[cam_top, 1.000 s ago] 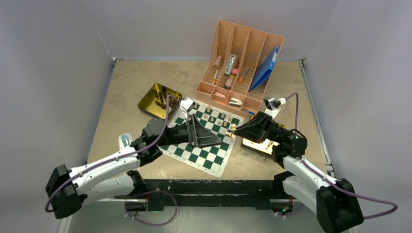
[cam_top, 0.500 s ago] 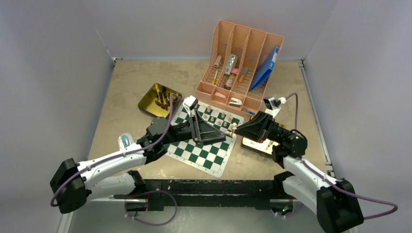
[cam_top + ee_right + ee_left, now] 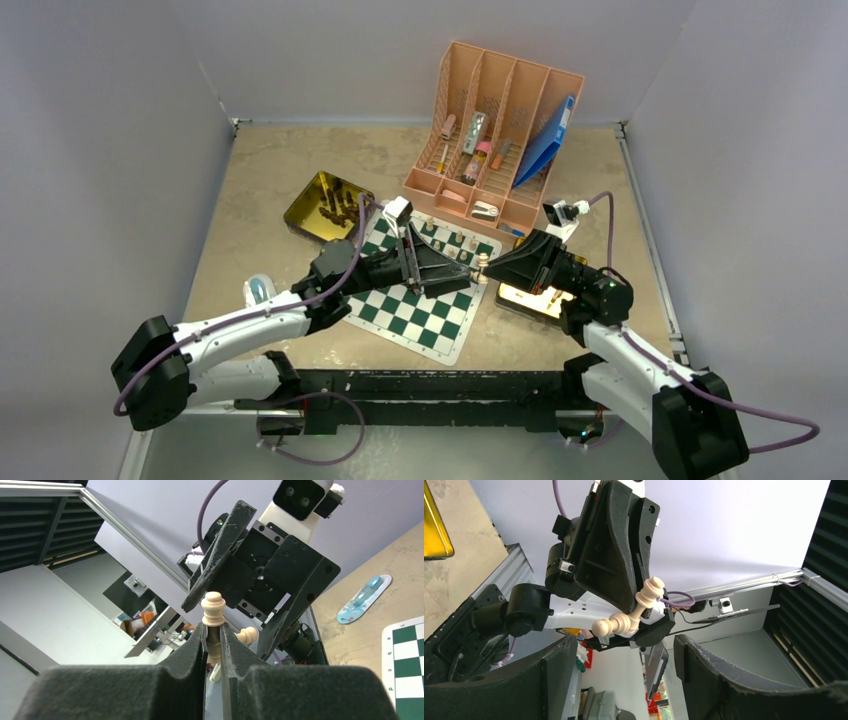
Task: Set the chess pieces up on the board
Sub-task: Pick up the chess piece from the storage box.
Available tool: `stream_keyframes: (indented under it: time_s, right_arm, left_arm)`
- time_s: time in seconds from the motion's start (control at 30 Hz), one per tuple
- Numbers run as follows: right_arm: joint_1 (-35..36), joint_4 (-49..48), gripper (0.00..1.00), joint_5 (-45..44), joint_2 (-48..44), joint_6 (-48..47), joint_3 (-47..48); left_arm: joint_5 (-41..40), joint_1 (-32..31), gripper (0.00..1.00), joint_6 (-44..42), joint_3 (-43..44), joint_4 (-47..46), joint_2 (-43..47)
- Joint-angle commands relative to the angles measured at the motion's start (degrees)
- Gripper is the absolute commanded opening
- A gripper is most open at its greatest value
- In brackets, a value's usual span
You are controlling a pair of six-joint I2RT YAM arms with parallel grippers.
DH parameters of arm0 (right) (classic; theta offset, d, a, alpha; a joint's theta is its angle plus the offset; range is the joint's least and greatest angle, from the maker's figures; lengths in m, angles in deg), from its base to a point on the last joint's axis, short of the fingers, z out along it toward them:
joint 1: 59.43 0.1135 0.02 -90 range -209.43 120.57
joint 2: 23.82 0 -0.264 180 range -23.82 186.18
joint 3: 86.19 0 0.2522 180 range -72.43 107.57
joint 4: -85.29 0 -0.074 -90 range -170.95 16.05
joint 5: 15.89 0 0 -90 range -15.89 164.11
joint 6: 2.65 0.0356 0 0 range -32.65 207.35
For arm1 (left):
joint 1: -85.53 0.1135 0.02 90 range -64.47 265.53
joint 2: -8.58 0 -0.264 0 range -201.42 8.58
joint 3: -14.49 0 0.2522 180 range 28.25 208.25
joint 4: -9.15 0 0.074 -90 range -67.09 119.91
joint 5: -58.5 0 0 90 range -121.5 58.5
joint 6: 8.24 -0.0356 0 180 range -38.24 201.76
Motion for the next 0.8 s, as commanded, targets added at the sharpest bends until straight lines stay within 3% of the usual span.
stream_keyframes:
  time_s: [0.0,0.3,0.77]
  right_arm:
    - [0.2,-35.6,0.09,-1.4,-1.5,1.0,2.4]
    - [0.2,-35.6,0.08,-1.5,-1.4,0.9,1.4]
    - [0.2,-35.5,0.07,-1.4,-0.3,0.2,0.1]
  left_arm:
    - [0.5,0.0,0.69,3.1,0.6,-7.5,-2.1]
    - [0.7,-0.1,0.62,4.8,-0.3,-12.6,-4.1]
    - [-0.2,-0.1,0.51,4.5,-1.4,-12.4,-2.5]
